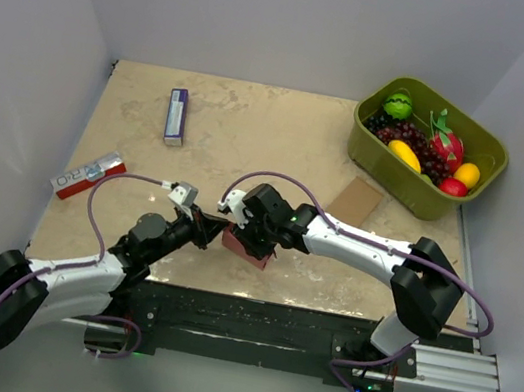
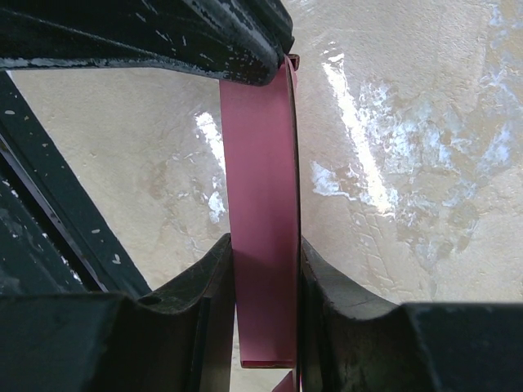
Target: Fold the paper box
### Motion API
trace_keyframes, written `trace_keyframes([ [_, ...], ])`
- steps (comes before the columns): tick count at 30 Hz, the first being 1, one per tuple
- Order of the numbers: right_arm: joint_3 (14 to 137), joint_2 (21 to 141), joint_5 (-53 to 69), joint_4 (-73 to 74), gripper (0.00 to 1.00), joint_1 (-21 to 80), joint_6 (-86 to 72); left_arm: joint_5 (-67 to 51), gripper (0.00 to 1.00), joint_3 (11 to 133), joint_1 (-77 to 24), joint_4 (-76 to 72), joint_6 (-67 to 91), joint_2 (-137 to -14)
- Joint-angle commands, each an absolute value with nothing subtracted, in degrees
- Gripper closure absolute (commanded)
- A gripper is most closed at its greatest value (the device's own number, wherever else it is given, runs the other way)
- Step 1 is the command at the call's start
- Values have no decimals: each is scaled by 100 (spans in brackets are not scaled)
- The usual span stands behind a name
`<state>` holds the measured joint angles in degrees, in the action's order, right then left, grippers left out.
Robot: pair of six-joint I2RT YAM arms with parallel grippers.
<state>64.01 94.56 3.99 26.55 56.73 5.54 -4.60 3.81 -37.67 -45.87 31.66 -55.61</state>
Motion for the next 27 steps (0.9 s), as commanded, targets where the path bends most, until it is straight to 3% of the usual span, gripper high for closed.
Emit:
trace_keyframes([
  [1,6381,9589,-61,2382,86,5572,448,-527,100,-158,-3902,-4992,3384,-5616],
  [27,6434,9571,-79,2426,86,5572,492,-404,100,-1002,-4052,-6038,2654,-6003],
])
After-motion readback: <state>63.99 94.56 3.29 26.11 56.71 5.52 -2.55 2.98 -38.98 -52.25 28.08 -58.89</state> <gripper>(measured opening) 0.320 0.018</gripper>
